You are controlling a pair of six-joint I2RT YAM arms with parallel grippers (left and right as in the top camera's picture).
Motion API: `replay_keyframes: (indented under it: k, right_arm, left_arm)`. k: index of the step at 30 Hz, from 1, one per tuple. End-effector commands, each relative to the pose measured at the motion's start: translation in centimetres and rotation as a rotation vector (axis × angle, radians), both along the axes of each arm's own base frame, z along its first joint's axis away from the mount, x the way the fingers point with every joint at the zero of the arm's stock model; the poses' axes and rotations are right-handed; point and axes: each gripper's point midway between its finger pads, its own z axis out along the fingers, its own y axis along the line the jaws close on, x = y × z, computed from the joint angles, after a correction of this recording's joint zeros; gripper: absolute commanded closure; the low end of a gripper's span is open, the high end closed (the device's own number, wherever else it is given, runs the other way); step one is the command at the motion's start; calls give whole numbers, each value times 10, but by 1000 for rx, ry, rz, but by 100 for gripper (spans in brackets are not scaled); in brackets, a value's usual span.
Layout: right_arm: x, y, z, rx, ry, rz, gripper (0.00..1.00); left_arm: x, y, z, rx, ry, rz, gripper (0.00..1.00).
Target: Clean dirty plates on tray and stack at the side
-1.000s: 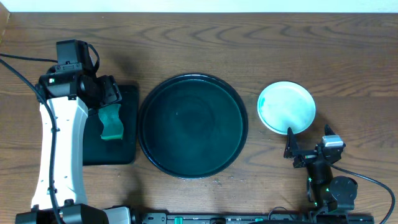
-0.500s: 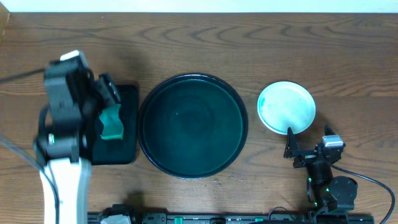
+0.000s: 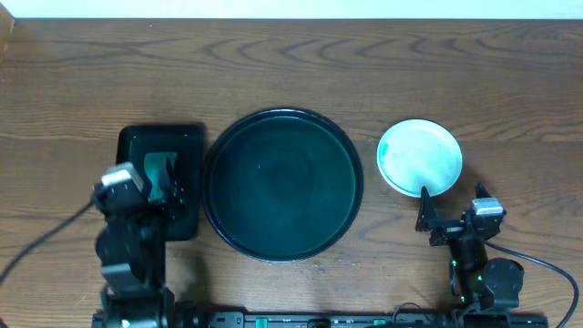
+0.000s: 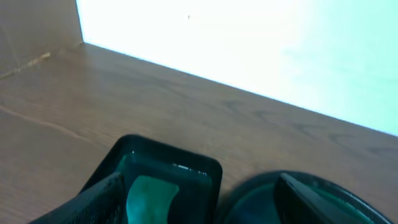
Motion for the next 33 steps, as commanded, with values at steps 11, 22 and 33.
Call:
replay_keyframes:
  k: [11, 22, 33]
  right_arm:
    - [0, -2, 0, -12, -5, -5, 1]
    - [0, -2, 0, -11, -5, -5, 1]
    - [0, -2, 0, -12, -5, -5, 1]
  left_arm:
    - [-10, 0, -63, 79, -73, -4, 24]
    - [-13, -5, -88, 78, -37, -27, 24]
    - [-13, -6, -90, 76, -25, -28, 24]
